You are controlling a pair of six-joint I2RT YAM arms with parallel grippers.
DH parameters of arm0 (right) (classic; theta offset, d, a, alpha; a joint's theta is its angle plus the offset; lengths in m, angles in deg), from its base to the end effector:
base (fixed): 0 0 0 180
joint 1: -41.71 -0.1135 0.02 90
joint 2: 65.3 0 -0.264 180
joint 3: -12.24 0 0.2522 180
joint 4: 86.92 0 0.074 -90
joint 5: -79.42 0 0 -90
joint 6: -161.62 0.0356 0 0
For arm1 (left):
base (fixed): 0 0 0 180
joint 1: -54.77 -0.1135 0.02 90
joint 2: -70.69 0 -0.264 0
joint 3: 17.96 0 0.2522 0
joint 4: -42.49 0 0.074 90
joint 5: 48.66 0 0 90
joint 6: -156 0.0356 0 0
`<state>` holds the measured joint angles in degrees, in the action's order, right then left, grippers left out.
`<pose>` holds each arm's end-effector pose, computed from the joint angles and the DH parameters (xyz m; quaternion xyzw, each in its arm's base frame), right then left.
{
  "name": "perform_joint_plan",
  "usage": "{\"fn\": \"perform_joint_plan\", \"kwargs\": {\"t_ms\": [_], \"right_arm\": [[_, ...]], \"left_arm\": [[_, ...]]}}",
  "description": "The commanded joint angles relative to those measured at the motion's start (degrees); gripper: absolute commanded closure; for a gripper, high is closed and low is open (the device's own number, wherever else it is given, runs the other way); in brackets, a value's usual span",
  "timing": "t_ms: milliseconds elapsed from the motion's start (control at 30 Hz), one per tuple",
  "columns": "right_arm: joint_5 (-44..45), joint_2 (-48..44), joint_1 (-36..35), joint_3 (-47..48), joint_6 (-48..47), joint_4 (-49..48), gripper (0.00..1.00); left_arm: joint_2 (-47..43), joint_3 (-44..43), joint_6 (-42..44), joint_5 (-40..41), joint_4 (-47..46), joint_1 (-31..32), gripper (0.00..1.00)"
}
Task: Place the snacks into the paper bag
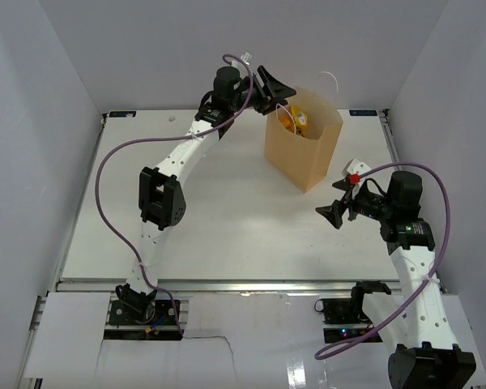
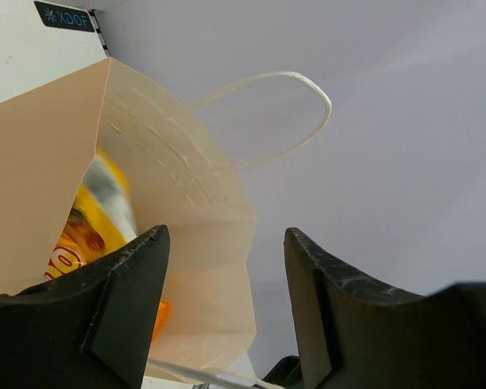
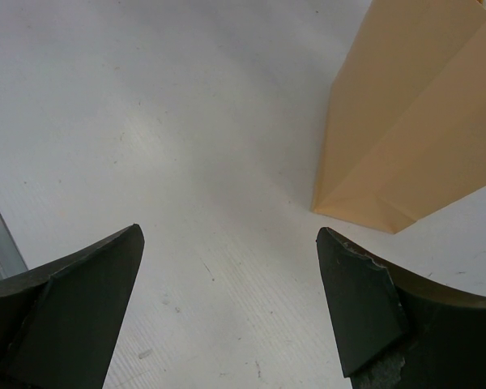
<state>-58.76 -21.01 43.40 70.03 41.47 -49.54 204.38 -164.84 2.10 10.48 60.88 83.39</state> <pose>0.1663 0.0216 0.3172 -0.4039 0.6869 0.1924 0.5727 0.4758 -0.2805 0.3525 -0.0447 0.7327 -0.6055 0.3075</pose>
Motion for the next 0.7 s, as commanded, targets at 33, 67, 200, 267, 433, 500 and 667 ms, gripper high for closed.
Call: {"fn": "perform_joint_plan", "kwargs": {"t_ms": [33, 67, 200, 267, 433, 500, 667], "right_arm": [[-1.3, -0.35, 0.41, -0.09, 0.71, -1.82, 0.07], [-1.3, -0.26, 0.42, 0.0, 0.8, -1.73, 0.07], [-0.6, 0.0, 0.5, 0.62, 1.15, -1.64, 0.07], [1.59, 0.18, 0.5, 1.14, 2.02, -1.91, 0.07], [13.16, 0.44, 0.68, 1.5, 9.92, -3.92, 0.02], [18.09, 0.97, 1.03, 2.02, 12.91, -4.63, 0.09], [27.78, 1.58, 1.29, 3.87, 17.75, -5.16, 0.1]], "left_arm": [[-4.58, -3.19, 4.48, 1.06, 2.58, 0.21, 0.31], [-5.1, -4.33, 5.96, 1.67, 2.67, 0.21, 0.29], [-8.95, -5.22, 14.83, 6.22, 6.6, -0.06, 0.2], [-11.77, -3.82, 20.89, 8.69, 9.08, -0.76, 0.18], [-31.23, 19.56, 40.32, 18.09, 11.91, -4.0, 0.09], [-42.38, 35.19, 47.24, 24.04, 9.02, -4.28, 0.02], [-63.14, 63.56, 51.5, 29.52, 1.1, -5.51, 0.02]]}}
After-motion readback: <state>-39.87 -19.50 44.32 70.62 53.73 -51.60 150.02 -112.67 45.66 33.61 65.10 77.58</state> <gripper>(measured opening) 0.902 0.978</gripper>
